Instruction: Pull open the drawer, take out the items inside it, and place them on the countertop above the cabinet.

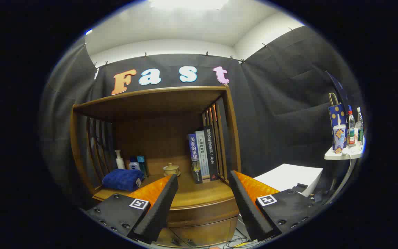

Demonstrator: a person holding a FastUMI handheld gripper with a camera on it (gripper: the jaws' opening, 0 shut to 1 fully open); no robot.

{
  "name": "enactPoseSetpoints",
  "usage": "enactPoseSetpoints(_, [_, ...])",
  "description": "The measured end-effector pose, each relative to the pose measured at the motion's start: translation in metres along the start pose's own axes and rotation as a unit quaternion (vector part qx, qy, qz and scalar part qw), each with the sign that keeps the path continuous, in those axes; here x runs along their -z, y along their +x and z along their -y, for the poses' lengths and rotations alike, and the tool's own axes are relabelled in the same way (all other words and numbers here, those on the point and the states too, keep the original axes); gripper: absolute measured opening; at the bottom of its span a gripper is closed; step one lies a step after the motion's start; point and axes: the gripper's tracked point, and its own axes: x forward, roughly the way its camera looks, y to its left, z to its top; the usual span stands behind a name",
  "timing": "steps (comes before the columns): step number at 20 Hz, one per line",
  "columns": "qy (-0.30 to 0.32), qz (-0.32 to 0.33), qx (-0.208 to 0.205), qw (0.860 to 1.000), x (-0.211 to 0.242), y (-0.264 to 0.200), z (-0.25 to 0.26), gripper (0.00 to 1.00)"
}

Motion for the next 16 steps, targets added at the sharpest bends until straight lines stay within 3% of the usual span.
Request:
enactPoseSetpoints(9, [-0.013, 0.004, -0.017, 1.0, -0.006, 0.0, -0.02, 0.98])
enactPoseSetpoints(16, [0.0, -0.013, -0.033, 0.999, 0.019, 0.006, -0.036, 0.98])
